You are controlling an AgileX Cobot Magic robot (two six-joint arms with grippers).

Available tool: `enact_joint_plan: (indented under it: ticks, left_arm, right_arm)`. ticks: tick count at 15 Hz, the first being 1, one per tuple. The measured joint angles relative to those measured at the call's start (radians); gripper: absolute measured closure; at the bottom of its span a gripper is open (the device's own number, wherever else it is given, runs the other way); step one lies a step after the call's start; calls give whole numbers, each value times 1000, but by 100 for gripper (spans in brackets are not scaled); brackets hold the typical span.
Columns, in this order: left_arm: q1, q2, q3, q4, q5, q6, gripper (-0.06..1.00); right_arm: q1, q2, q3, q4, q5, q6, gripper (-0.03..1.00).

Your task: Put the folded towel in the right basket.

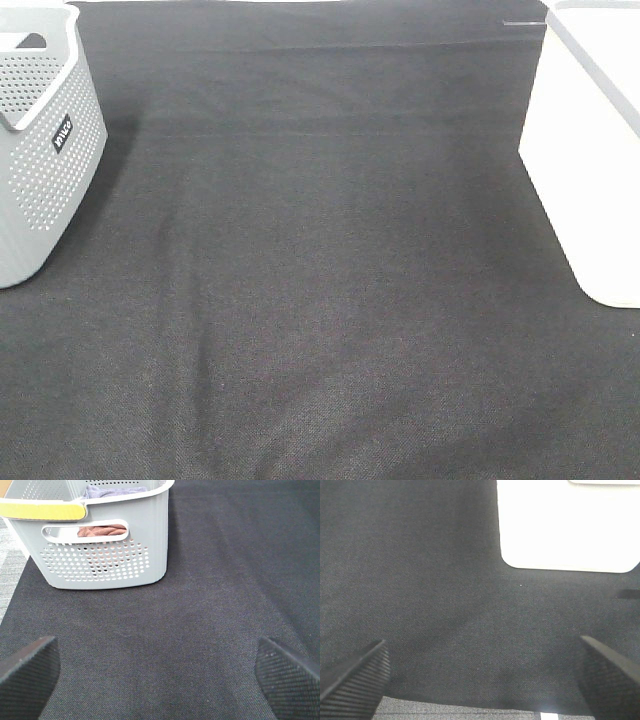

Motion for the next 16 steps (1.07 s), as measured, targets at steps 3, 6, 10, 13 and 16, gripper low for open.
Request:
enact_joint_plan:
  ticks: [3, 6, 10, 13, 16]
  left_arm:
    - [0, 0, 0, 0, 0, 0, -4]
    - [0, 0, 0, 0, 0, 0, -4]
    - [0, 0, 0, 0, 0, 0, -4]
    - [0, 0, 0, 0, 0, 0, -4]
    - [0, 0, 0, 0, 0, 0, -4]
  right_arm:
    - [0, 0, 0, 0, -2, 0, 0]
    - [0, 0, 0, 0, -2, 0, 0]
    - [0, 0, 0, 0, -3, 0, 0]
    - [0, 0, 0, 0, -5, 0, 0]
    - [0, 0, 0, 0, -6, 0, 0]
